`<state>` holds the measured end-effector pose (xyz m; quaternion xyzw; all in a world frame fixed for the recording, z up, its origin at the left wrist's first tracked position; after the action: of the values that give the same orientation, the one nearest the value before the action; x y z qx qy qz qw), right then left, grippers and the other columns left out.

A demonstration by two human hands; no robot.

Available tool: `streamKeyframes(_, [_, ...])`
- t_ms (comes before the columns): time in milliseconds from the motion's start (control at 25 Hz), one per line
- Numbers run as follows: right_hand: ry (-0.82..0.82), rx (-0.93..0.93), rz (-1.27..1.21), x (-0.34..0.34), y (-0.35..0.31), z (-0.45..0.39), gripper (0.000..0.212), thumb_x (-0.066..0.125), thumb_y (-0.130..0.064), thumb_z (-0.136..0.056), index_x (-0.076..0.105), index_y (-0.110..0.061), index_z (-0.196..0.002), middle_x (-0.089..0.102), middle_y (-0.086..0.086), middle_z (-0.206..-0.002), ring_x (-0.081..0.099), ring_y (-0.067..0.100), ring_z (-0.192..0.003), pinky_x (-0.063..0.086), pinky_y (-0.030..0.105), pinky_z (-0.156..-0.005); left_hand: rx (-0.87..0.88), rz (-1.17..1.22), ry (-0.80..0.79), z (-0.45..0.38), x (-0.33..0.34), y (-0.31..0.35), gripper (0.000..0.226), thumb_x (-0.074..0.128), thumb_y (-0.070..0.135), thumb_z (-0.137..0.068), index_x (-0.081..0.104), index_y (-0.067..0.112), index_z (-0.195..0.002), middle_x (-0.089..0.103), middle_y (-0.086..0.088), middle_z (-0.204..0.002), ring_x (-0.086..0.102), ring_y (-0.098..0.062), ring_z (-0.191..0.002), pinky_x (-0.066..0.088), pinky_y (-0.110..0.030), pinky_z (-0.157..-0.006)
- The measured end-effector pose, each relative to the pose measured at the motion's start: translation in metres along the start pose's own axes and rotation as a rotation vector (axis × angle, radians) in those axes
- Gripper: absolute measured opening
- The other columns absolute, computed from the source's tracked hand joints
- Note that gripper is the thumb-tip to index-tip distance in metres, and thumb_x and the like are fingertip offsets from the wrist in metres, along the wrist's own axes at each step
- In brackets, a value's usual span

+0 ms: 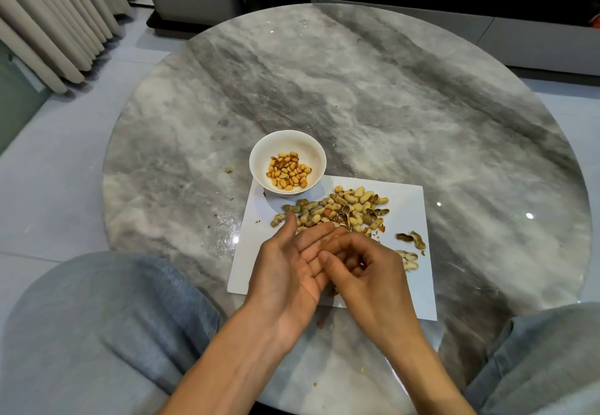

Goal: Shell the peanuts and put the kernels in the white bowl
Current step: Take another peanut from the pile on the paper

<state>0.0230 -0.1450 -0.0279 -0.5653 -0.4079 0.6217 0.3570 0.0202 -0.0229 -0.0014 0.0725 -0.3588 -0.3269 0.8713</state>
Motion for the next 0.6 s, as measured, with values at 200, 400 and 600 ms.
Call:
streamKeyframes(200, [0.039,0.085,-0.048,0.003,-0.001,-0.001,0.017,0.077,-0.015,-0.085,0.064,-0.025,-0.084,0.062,-0.008,-0.063,0.052,0.007,-0.054,0.048,0.027,-0.052,-0.007,0.038,-0.007,0.005,-0.003,-0.006,0.056,0.038,0.043,-0.104,0.06,-0.005,-0.124,0.071,-0.024,-0.113,0.071,-0.032,-0.104,0.052,-0.041,-0.095])
streamKeyframes(400, [0.055,0.012,0.191,0.002,0.007,0.004,0.008,0.074,-0.02,-0.089,0.068,-0.025,-0.087,0.06,-0.014,-0.063,0.057,0.005,-0.062,0.049,0.026,-0.057,-0.041,0.086,0.012,0.009,-0.007,-0.009,0.054,0.041,0.042,-0.102,0.061,-0.005,-0.121,0.073,-0.023,-0.107,0.075,-0.027,-0.091,0.061,-0.034,-0.08])
streamKeyframes(600, [0.033,0.071,0.029,0.002,-0.001,-0.003,0.009,0.07,-0.012,-0.091,0.071,-0.02,-0.087,0.067,-0.009,-0.07,0.06,0.004,-0.06,0.048,0.016,-0.056,0.003,0.058,0.044,0.008,-0.016,-0.005,0.047,0.043,0.037,-0.102,0.063,-0.001,-0.122,0.072,-0.019,-0.114,0.069,-0.026,-0.11,0.047,-0.038,-0.105])
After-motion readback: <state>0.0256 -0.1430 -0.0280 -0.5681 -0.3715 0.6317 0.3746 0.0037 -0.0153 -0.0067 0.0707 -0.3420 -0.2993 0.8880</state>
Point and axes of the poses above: each hand's wrist, its own z-axis away from the middle knuckle, its own x-axis out of the palm, y = z × x, the point moved 1 cm from there along -z, towards the middle knuckle
